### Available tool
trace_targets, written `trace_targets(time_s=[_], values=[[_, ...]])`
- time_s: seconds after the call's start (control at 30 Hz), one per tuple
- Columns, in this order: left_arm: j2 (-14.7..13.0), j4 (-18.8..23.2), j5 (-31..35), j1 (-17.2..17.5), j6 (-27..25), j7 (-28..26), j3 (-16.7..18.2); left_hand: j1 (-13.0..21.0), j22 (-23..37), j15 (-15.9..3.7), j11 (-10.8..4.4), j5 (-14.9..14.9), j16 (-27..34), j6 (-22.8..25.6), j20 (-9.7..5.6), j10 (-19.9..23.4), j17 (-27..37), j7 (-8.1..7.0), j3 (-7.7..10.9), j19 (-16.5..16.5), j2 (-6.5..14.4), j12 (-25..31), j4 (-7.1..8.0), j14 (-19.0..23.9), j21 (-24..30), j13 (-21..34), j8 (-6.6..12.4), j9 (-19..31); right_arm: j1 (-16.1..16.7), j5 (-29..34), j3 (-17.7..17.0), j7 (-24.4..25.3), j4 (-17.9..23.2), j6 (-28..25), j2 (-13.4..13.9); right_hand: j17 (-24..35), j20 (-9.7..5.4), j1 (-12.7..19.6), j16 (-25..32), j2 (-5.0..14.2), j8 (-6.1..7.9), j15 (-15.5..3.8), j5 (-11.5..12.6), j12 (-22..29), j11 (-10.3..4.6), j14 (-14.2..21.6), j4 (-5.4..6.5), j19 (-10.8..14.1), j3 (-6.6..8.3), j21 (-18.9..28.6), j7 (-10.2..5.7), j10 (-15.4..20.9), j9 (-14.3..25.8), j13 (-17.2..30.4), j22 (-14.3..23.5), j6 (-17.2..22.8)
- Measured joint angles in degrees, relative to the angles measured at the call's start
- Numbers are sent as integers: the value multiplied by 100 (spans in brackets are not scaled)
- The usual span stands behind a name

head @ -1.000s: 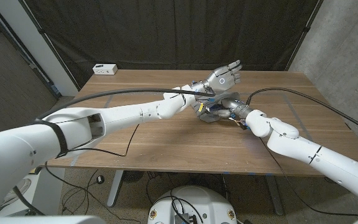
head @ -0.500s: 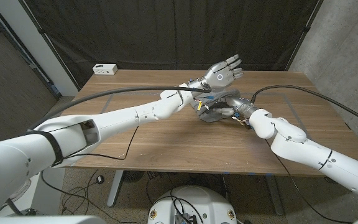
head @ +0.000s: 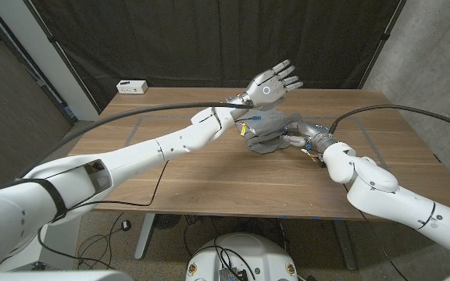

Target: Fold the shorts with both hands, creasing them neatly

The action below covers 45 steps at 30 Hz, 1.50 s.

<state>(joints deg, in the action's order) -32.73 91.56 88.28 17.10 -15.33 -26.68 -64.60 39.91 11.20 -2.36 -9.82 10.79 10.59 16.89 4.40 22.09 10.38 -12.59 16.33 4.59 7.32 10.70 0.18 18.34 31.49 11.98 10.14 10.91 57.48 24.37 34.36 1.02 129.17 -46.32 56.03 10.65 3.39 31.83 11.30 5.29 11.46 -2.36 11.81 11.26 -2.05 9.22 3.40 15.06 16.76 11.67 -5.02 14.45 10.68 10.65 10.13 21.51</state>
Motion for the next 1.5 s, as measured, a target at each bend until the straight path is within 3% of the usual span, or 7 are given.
trace_targets(time_s=[0.4,0.47,0.77,1.23,1.5], values=[[-327,634,-505,691,-14,244,864,-22,1,-5,92,-22,0,-101,0,-93,1,45,53,0,23,0,-9,-4,0,1,0,1,93,-8,-51,475,273,-519,40,0,-1,0,0,0,1,20,0,25,5,61,-66,42,20,1,-10,66,0,16,0,71],[-374,740,-852,819,-75,397,1020,-22,1,0,103,-22,1,-81,1,-103,1,64,53,-1,23,0,-9,-42,0,1,0,1,121,-24,-85,588,348,-546,27,0,-14,1,0,1,1,20,0,41,1,61,-73,55,26,1,-10,123,0,16,0,71],[-542,1122,-1597,1353,-154,600,1687,-45,1,-11,164,-21,1,-98,31,-164,1,189,80,-31,45,0,-36,-72,-44,-28,0,-28,250,-227,-277,1141,307,-368,-134,16,-64,-28,44,215,1,0,0,41,-22,81,-44,105,86,1,-31,145,0,15,0,154],[-704,1537,-3002,2026,-129,733,2599,-46,14,10,301,-21,1,-36,94,-196,2,368,150,-49,46,40,-93,-92,-43,-27,28,-27,572,-1102,-952,1904,-146,825,-568,16,-73,-9,44,267,1,31,0,41,-41,112,-84,114,125,1,-10,163,0,15,1,194],[-733,1616,-4098,2292,127,755,3037,-82,14,0,535,2,1,-103,187,-284,2,558,245,-81,159,39,-86,-143,-43,-27,28,-26,672,-1597,-1218,2160,-448,1585,-783,16,-73,16,44,303,1,31,0,41,-20,112,-81,114,176,1,3,183,0,14,1,206]])
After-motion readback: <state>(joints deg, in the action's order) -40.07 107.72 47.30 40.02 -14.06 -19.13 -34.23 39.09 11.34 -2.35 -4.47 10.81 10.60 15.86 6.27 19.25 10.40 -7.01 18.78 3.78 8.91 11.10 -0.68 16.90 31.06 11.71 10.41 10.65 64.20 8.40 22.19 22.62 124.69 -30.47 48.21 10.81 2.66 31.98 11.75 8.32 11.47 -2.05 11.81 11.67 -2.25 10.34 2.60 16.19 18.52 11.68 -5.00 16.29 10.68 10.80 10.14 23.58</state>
